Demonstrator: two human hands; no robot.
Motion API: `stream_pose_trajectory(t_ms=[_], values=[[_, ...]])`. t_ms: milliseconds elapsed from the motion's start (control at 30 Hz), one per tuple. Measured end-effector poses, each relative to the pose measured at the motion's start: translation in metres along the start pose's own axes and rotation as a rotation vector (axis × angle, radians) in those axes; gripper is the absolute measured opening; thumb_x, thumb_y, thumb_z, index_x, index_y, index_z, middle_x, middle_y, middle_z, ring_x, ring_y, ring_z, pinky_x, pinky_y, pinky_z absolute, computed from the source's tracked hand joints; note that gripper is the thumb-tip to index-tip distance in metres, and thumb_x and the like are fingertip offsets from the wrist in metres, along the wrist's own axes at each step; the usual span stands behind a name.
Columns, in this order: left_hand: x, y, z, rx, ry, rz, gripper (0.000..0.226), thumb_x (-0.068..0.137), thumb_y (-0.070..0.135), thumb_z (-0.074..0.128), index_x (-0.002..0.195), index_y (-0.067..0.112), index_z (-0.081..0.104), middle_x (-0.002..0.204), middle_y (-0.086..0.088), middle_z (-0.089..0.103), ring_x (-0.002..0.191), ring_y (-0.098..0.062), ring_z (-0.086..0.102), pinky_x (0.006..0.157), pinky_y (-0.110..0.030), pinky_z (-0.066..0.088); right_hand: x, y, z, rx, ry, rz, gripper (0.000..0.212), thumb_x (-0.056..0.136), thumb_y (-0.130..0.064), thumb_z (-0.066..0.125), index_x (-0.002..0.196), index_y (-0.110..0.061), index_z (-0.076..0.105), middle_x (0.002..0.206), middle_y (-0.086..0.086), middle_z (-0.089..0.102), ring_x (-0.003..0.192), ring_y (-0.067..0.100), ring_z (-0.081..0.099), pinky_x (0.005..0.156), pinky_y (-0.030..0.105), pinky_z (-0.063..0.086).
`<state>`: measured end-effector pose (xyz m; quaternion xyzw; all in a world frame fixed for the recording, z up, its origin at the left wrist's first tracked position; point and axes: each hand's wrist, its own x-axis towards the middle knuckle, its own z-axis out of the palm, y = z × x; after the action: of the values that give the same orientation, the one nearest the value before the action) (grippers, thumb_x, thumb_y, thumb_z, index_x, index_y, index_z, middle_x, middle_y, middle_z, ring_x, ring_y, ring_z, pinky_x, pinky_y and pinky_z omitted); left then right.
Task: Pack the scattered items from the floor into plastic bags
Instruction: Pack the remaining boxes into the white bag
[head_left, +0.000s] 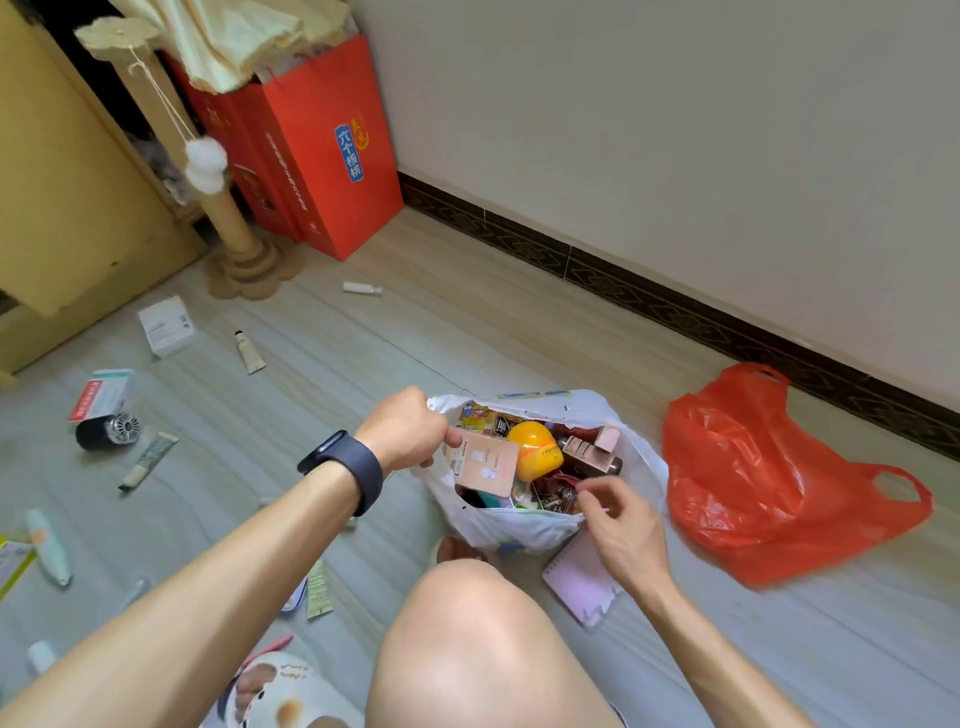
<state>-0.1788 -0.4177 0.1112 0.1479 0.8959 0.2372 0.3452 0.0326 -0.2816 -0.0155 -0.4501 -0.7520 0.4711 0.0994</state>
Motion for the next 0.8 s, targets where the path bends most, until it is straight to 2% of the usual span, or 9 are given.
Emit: stream_pose_trajectory(t_ms=[67,133,200,267,333,400,500,600,800], values=[[0.003,-0.008,0.002,-0.142,0.033,-0.036,0.029,0.085,0.013,0.067,0.109,0.015,0.05,0.074,-0.002,0.063,0.055,-0.017,0.052,0.054,-0.028,0.038,-0.006,0.047,-0.001,-0.15,-0.07,0.112,0.012,0.085,-0.026,0.065,0.077,-0.034,0.068,0.074,-0.014,0.071,0.078,0.011,0.068,0.074,0.03,0.051],[0.005,-0.016,0.003,-0.394,0.034,-0.059,0.046,0.08,0.011,0.074,0.117,0.014,0.047,0.075,-0.002,0.062,0.047,-0.014,0.047,0.062,-0.029,0.044,-0.005,0.089,0.004,-0.389,-0.215,0.211,0.011,0.083,-0.03,0.062,0.089,-0.025,0.069,0.09,-0.005,0.073,0.093,0.022,0.066,0.083,0.034,0.051],[0.005,-0.02,0.003,-0.631,0.002,-0.056,0.046,0.077,0.012,0.079,0.117,0.013,0.057,0.086,-0.004,0.066,0.039,-0.011,0.037,0.065,-0.031,0.047,0.001,0.118,0.014,-0.588,-0.341,0.292,0.054,0.079,-0.045,0.065,0.123,-0.016,0.059,0.126,0.009,0.063,0.118,0.029,0.056,0.097,0.036,0.046],[0.004,-0.022,0.003,-0.74,-0.012,-0.045,0.04,0.08,0.013,0.077,0.117,0.014,0.062,0.099,0.001,0.066,0.038,-0.011,0.033,0.061,-0.029,0.047,0.012,0.13,0.025,-0.689,-0.358,0.377,0.101,0.069,-0.068,0.067,0.149,-0.018,0.03,0.155,0.016,0.03,0.14,0.035,0.031,0.108,0.044,0.036],[0.004,-0.025,0.004,-0.765,-0.004,-0.052,0.034,0.084,0.015,0.073,0.117,0.016,0.063,0.104,0.005,0.064,0.038,-0.011,0.035,0.062,-0.028,0.048,0.024,0.127,0.036,-0.815,-0.435,0.402,0.126,0.058,-0.084,0.064,0.155,-0.024,0.012,0.163,0.014,0.002,0.149,0.037,0.003,0.112,0.054,0.024],[0.006,-0.03,0.003,-0.759,-0.003,-0.054,0.032,0.084,0.018,0.072,0.115,0.018,0.065,0.11,0.004,0.063,0.038,-0.011,0.038,0.066,-0.029,0.049,0.034,0.121,0.049,-0.942,-0.538,0.342,0.137,0.049,-0.092,0.061,0.155,-0.029,0.002,0.164,0.008,-0.002,0.149,0.039,-0.009,0.113,0.06,0.013],[0.008,-0.034,-0.001,-0.751,-0.016,-0.054,0.031,0.083,0.019,0.073,0.113,0.021,0.067,0.115,0.002,0.062,0.038,-0.012,0.04,0.07,-0.032,0.049,0.035,0.117,0.065,-1.052,-0.549,0.226,0.147,0.04,-0.087,0.067,0.152,-0.022,-0.003,0.16,0.005,0.009,0.147,0.038,0.008,0.111,0.061,0.014],[0.008,-0.036,-0.004,-0.733,-0.041,-0.055,0.031,0.082,0.019,0.073,0.112,0.021,0.067,0.116,0.001,0.064,0.04,-0.013,0.041,0.073,-0.033,0.049,0.027,0.122,0.071,-1.049,-0.439,0.17,0.133,0.048,-0.07,0.076,0.146,-0.018,0.003,0.147,0.012,0.028,0.134,0.036,0.031,0.104,0.046,0.038],[0.005,-0.029,-0.001,-0.669,-0.058,-0.02,0.028,0.083,0.021,0.071,0.111,0.022,0.067,0.114,0.0,0.067,0.039,-0.012,0.042,0.078,-0.035,0.048,-0.015,0.142,0.055,-1.078,-0.434,0.142,0.135,0.039,-0.072,0.063,0.15,-0.028,0.0,0.125,0.011,0.027,0.111,0.032,0.035,0.087,0.039,0.042]])
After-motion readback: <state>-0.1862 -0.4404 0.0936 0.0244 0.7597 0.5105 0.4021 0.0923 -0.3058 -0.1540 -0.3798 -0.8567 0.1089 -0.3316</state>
